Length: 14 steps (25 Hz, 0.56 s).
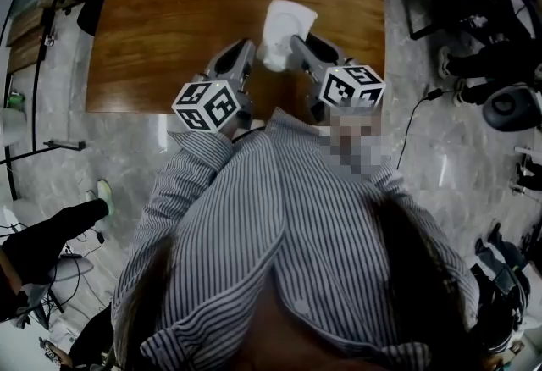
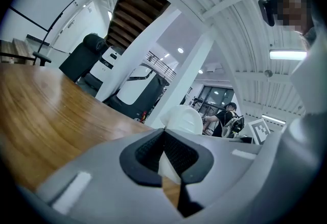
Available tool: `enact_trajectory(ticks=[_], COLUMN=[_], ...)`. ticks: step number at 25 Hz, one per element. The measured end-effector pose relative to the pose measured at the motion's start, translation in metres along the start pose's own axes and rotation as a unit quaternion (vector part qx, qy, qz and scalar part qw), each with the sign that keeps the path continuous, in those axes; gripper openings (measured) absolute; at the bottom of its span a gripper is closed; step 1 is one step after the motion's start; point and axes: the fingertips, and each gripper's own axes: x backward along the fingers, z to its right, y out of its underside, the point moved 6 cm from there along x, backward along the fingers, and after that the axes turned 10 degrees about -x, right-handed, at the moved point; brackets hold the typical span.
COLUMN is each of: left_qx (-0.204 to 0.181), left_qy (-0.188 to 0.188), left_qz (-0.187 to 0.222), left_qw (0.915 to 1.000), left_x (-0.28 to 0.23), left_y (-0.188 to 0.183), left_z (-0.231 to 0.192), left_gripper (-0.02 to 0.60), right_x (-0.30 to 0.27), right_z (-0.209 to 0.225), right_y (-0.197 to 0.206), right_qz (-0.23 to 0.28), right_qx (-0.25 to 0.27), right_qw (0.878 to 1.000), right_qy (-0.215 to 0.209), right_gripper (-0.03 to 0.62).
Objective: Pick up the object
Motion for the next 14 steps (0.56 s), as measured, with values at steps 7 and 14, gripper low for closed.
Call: enact_trajectory(ticks=[7, 14], left_qx=[0.005, 0.008], left_qy=[0.006, 0.007], left_qz=[-0.006, -0.012], left_qw=[1.0, 0.9999], left_x=[0.0007, -0.0054], left_y=[0.0007, 0.006], left_z=[-0.0044, 0.0033], left_gripper=[0.002, 0.002], right_x=[-0.0034, 0.0033], right_z=[-0.0051, 0.001], right_y=[0.0039, 0.001], right_qz=[-0.003, -0.002], right_qx=[-0.003, -0.002], right_qw=[1.0, 1.0], right_qy=[-0.003, -0.004], right_gripper=[0.117, 0.117])
